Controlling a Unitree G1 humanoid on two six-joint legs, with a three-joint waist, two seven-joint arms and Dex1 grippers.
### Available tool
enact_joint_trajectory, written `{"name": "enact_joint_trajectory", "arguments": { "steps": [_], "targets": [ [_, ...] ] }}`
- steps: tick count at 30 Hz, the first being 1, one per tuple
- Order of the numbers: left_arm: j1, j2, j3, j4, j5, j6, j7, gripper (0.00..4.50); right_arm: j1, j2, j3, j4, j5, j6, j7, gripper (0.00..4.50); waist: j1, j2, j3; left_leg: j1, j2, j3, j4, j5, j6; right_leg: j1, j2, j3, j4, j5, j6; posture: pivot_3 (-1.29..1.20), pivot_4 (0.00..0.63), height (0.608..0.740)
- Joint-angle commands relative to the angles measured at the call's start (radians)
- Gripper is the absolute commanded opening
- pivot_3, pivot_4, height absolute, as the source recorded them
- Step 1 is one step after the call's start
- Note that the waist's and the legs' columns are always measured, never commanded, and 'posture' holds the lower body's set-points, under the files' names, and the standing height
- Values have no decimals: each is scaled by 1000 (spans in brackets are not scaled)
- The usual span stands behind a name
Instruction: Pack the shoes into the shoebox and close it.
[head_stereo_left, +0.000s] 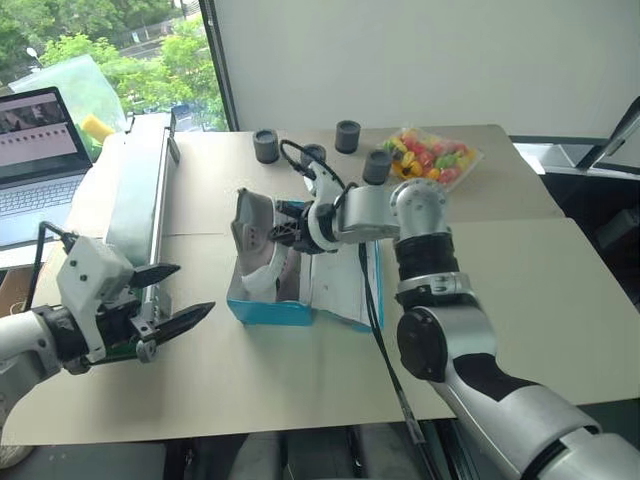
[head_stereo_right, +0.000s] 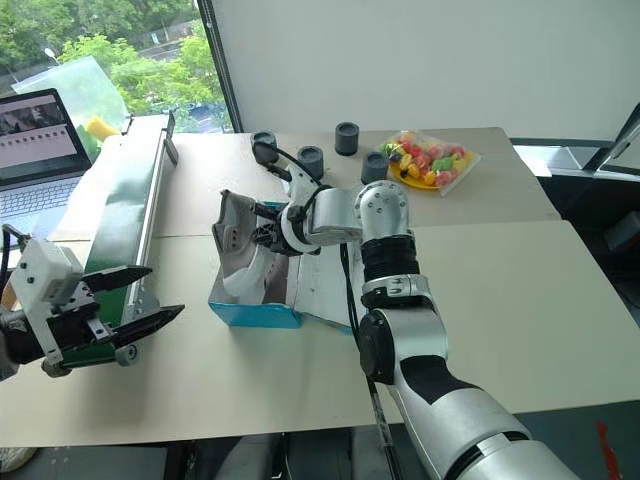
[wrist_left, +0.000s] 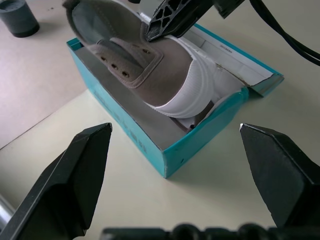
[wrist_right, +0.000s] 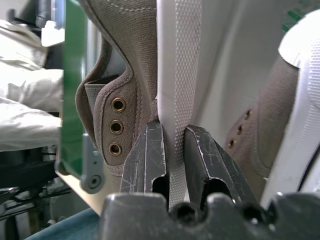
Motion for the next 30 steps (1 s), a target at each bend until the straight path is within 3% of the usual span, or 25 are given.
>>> {"name": "enact_joint_trajectory", "arguments": {
  "steps": [1,14,20,30],
  "targets": [
    [-4,4,9,-35,-14,-16,10,4379,-25,41,-22,-46,-39,-14,-28,189,-2,0,0,0,0,0,0,0,0,0,0,0,0,0,0,0,150,740],
    [11,10,28,-56,-25,-13,35,4379,33,221,25,48,-215,-211,-63,189,-2,0,0,1,0,0,-1,0,0,0,0,1,1,0,0,0,150,740],
    [16,10,10,-54,-9,-23,38,4379,2,302,1,84,-159,-172,-107,189,0,0,0,2,0,0,0,0,0,1,0,0,1,0,0,0,150,740],
    [23,3,8,-55,4,-27,48,4379,-78,334,-74,163,-32,-166,-202,189,-1,0,0,2,0,0,-1,0,0,1,0,0,0,0,0,0,150,740]
  ]
}}
